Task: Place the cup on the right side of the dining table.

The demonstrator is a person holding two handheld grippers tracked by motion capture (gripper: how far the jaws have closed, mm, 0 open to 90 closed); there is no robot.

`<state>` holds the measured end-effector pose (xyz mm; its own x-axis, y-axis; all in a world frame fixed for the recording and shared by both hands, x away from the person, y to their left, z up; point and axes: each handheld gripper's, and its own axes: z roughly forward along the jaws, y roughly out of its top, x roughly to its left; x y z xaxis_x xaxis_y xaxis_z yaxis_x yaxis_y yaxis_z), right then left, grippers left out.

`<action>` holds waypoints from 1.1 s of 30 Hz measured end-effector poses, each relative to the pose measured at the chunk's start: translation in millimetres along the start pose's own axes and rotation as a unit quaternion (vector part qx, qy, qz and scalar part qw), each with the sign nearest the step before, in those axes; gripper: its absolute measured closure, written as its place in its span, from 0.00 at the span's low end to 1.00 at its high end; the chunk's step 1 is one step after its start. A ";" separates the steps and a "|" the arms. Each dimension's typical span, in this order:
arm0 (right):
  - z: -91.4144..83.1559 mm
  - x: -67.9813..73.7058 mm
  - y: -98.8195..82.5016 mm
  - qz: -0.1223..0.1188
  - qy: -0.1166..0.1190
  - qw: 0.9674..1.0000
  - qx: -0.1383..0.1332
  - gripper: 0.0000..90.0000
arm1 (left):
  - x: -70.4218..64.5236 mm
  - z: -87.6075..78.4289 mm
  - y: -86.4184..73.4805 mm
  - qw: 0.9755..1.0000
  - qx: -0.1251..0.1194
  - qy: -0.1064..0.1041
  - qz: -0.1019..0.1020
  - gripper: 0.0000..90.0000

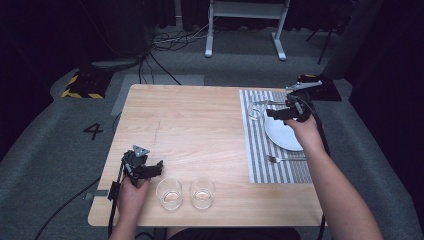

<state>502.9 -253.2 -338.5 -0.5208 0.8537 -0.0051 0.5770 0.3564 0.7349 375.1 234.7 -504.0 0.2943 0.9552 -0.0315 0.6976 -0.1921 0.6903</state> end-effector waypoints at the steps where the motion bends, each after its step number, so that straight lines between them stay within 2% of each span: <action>1: -3.5 0.6 -2.8 -0.001 0.001 1.000 -0.001 0.14 | -0.1 0.0 0.0 1.000 0.000 0.000 0.000 0.18; 17: -62.6 16.3 -50.7 -0.026 0.027 0.999 -0.022 0.13 | -0.2 -0.1 -0.1 1.000 0.000 0.001 -0.001 0.18; 24: -70.0 24.9 -73.2 -0.037 0.030 0.999 -0.011 0.13 | -0.2 -0.2 0.0 1.000 0.000 0.001 -0.001 0.18; 31: -70.2 20.5 -100.6 -0.030 0.034 0.999 -0.006 0.15 | -0.2 -0.1 0.0 1.000 0.000 0.001 -0.001 0.18; 33: -68.9 19.3 -109.2 -0.035 0.028 0.999 0.000 0.15 | -0.2 -0.2 0.0 1.000 0.000 0.001 -0.001 0.18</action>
<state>386.5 -301.9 -372.2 -0.5941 0.8042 -0.0175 0.5384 0.4138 0.7341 374.9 234.6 -504.0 0.2921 0.9559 -0.0309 0.6980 -0.1909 0.6901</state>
